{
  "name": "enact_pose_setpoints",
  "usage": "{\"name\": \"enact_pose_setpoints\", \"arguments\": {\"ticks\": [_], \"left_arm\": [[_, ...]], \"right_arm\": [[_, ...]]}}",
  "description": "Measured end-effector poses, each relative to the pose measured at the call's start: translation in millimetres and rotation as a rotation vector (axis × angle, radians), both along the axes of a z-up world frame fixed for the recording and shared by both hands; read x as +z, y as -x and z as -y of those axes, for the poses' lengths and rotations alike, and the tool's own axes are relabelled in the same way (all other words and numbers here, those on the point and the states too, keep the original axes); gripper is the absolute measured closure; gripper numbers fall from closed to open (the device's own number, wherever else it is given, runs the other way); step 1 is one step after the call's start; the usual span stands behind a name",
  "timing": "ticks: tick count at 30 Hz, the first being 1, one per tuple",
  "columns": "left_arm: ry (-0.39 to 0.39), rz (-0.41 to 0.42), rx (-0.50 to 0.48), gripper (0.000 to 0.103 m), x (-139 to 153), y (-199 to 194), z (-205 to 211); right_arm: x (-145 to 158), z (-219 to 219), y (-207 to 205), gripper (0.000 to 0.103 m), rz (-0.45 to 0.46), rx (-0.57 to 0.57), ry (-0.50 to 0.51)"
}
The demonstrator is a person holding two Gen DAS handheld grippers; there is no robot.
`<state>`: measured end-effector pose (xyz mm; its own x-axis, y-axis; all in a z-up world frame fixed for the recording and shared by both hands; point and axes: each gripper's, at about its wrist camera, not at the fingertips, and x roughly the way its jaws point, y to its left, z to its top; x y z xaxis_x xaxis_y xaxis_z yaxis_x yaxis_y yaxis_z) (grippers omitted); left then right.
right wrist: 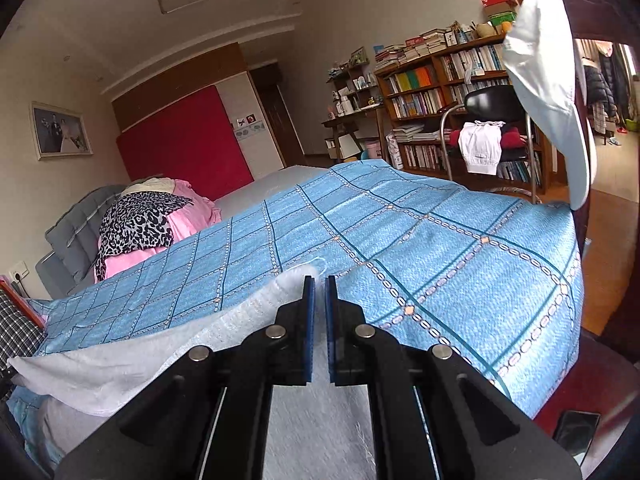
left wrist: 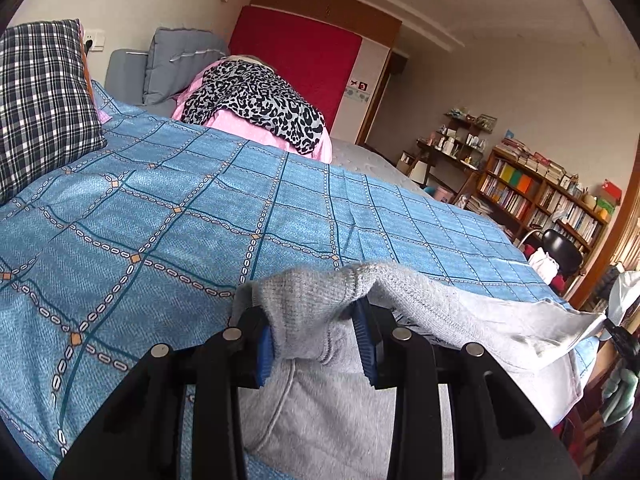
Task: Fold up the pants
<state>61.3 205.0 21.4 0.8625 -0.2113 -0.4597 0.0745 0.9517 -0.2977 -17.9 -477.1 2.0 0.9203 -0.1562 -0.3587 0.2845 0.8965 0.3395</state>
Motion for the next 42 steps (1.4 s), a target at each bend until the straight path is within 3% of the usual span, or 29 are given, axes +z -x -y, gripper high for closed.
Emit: {"name": "enact_pose_setpoints", "arguments": {"ticks": [4, 9, 11, 13, 19, 24, 27, 28, 29, 32, 37, 42], "left_arm": [[-0.011, -0.002, -0.001, 0.067, -13, 13, 3], [-0.081, -0.027, 0.041, 0.065, -29, 15, 12], [-0.101, -0.024, 0.046, 0.064, -31, 17, 14], [-0.113, -0.02, 0.048, 0.064, -32, 17, 14], [-0.108, -0.03, 0.061, 0.06, -38, 19, 11], [-0.095, -0.029, 0.063, 0.06, -43, 20, 9], [-0.087, -0.029, 0.059, 0.06, -43, 18, 6], [-0.084, -0.03, 0.058, 0.06, -44, 18, 6], [-0.08, -0.03, 0.058, 0.061, -44, 18, 6], [-0.058, -0.029, 0.056, 0.062, -45, 16, 2], [-0.018, -0.025, 0.053, 0.063, -45, 18, -5], [0.015, -0.004, 0.016, 0.064, -46, 31, -13]], "right_arm": [[-21, 8, 21, 0.099, -0.036, -0.039, -0.017], [-54, 14, 32, 0.094, -0.079, -0.022, -0.156], [-65, 13, 34, 0.065, -0.079, 0.004, -0.225], [-73, 9, 35, 0.051, -0.072, 0.029, -0.284], [-88, 0, 10, 0.046, -0.084, 0.122, -0.486], [-95, 5, -21, 0.042, -0.111, 0.099, -0.636], [-92, 6, -36, 0.042, -0.134, 0.068, -0.638], [-89, 4, -38, 0.05, -0.147, 0.052, -0.619], [-85, 2, -40, 0.069, -0.156, 0.035, -0.591], [-69, -2, -40, 0.094, -0.144, 0.026, -0.509], [-41, -14, -16, 0.097, -0.06, 0.033, -0.395], [-39, -11, 29, 0.097, -0.032, 0.01, -0.382]]}}
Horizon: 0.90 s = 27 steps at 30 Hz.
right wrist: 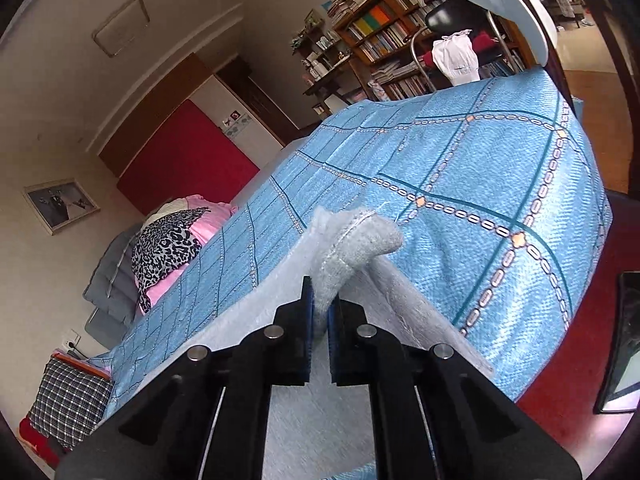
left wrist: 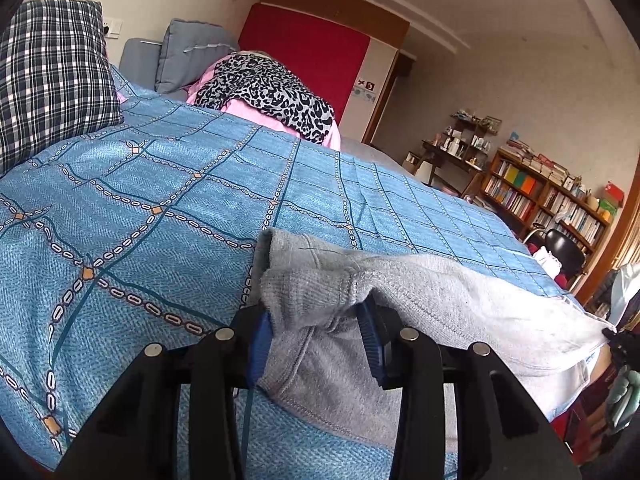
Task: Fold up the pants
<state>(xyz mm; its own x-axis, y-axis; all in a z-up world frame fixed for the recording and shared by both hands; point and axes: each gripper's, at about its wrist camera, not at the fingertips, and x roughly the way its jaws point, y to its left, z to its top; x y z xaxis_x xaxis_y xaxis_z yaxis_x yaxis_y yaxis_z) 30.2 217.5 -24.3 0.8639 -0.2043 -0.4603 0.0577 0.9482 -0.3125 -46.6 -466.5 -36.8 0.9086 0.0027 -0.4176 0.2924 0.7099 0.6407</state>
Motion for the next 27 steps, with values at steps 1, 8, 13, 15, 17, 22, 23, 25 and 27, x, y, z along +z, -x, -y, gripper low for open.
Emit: {"name": "enact_pose_setpoints", "arguments": {"ticks": [1, 8, 13, 15, 17, 22, 23, 25, 27], "left_arm": [[-0.007, 0.001, -0.007, 0.064, -2, 3, 0], [-0.146, -0.022, -0.019, 0.06, -23, 25, 10], [-0.241, -0.041, 0.01, 0.047, -33, 32, 13], [-0.223, -0.049, 0.016, 0.043, -35, 34, 8], [-0.186, -0.07, 0.018, 0.038, -37, 35, 2], [-0.071, -0.099, 0.0, 0.034, -32, 40, -12], [-0.046, -0.097, -0.009, 0.034, -30, 42, -15], [0.022, -0.089, -0.029, 0.033, -26, 46, -21], [0.117, -0.09, -0.067, 0.033, -23, 48, -28]], "right_arm": [[-6, 1, 6, 0.097, -0.021, -0.007, 0.002], [-73, 8, 24, 0.097, -0.169, -0.05, -0.066], [-73, -2, 19, 0.097, -0.179, -0.056, 0.011], [-72, -2, 21, 0.097, -0.175, -0.056, 0.011], [-74, 3, 23, 0.097, -0.171, -0.055, -0.004], [-75, 6, 21, 0.082, -0.159, -0.054, -0.06], [-74, 6, 20, 0.076, -0.151, -0.048, -0.069], [-71, 5, 18, 0.071, -0.136, -0.038, -0.068], [-66, 1, 15, 0.069, -0.127, -0.028, -0.057]]}}
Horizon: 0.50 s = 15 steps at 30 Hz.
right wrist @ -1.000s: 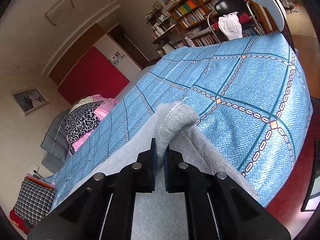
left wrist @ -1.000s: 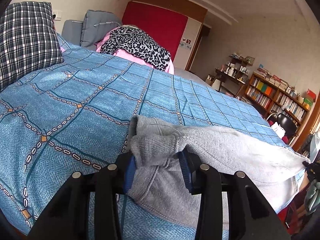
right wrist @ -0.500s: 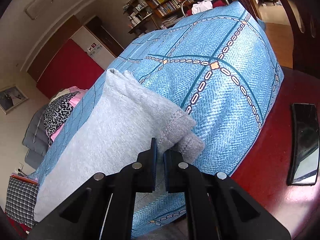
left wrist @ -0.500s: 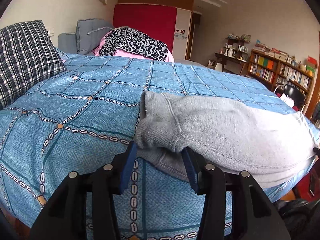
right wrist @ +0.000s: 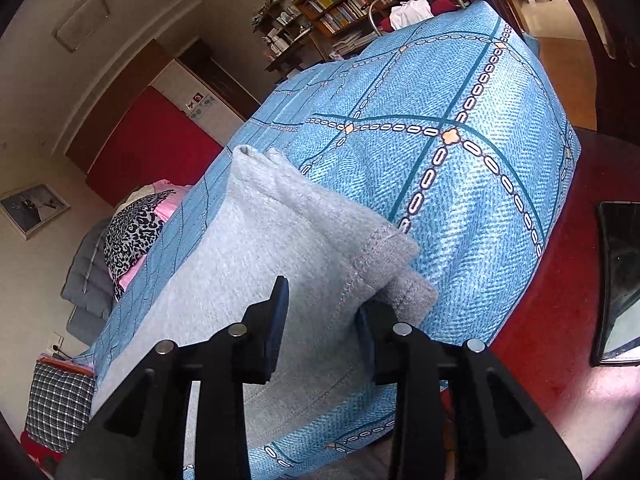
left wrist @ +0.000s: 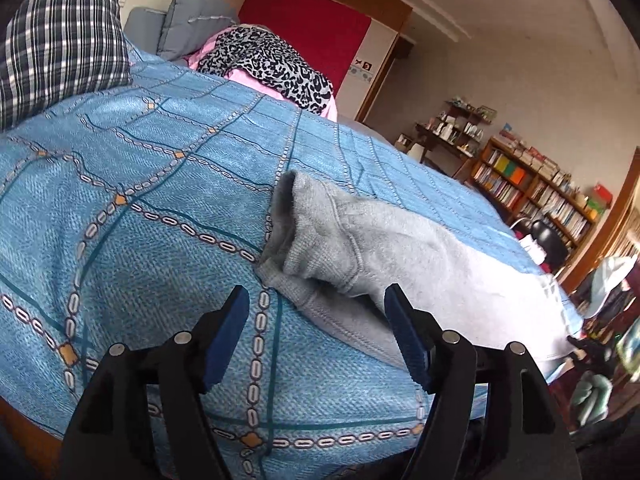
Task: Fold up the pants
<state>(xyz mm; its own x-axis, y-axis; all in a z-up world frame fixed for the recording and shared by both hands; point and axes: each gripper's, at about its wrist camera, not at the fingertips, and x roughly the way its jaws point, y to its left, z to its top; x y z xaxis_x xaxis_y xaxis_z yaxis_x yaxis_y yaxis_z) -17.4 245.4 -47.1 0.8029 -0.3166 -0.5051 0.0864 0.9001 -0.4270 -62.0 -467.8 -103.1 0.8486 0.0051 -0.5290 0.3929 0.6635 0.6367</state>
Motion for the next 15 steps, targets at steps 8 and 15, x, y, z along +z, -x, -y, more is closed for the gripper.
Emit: {"name": "enact_pose_setpoints", "arguments": {"ticks": [8, 15], "left_arm": [[0.226, -0.078, -0.072, 0.032, -8, -26, 2], [0.238, -0.117, -0.072, 0.034, -11, -48, 18]], "right_arm": [[1, -9, -11, 0.062, 0.013, 0.007, 0.004], [1, -13, -13, 0.062, 0.015, -0.003, 0.057]]}}
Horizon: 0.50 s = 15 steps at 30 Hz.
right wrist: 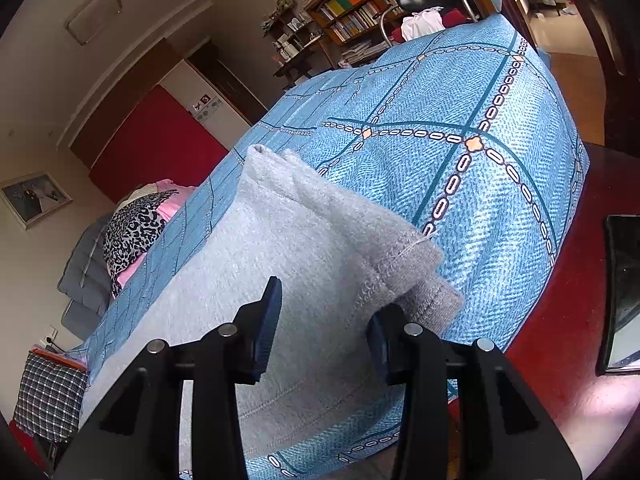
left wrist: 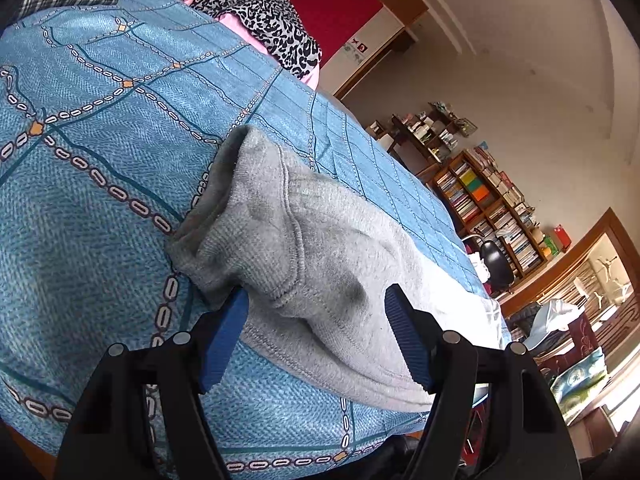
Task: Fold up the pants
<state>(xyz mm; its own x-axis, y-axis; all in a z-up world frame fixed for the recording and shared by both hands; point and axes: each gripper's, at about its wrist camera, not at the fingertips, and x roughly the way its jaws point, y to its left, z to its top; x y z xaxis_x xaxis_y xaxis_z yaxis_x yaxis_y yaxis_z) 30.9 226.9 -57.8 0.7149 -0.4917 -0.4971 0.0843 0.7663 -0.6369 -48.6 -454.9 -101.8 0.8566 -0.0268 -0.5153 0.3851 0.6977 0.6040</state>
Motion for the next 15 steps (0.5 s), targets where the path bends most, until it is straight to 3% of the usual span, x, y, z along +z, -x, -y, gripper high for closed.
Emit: {"name": "enact_pose_setpoints", "arguments": {"ticks": [1, 2, 4, 7, 15], "left_arm": [[-0.002, -0.007, 0.01, 0.037, 0, -2, 1], [-0.004, -0.015, 0.019, 0.052, -1, -5, 1], [-0.006, -0.038, 0.027, 0.069, -4, -10, 5], [-0.007, -0.046, 0.031, 0.085, -7, -13, 6], [-0.036, 0.001, 0.032, 0.093, 15, -4, 4]], "right_arm": [[-1, 0, 0, 0.064, -0.003, -0.001, 0.009], [-1, -1, 0, 0.069, -0.007, 0.0, 0.022], [0, -3, -1, 0.079, -0.016, -0.004, 0.058], [0, -1, 2, 0.097, -0.023, -0.024, 0.079], [24, -7, 25, 0.099, 0.042, -0.05, 0.15]]}}
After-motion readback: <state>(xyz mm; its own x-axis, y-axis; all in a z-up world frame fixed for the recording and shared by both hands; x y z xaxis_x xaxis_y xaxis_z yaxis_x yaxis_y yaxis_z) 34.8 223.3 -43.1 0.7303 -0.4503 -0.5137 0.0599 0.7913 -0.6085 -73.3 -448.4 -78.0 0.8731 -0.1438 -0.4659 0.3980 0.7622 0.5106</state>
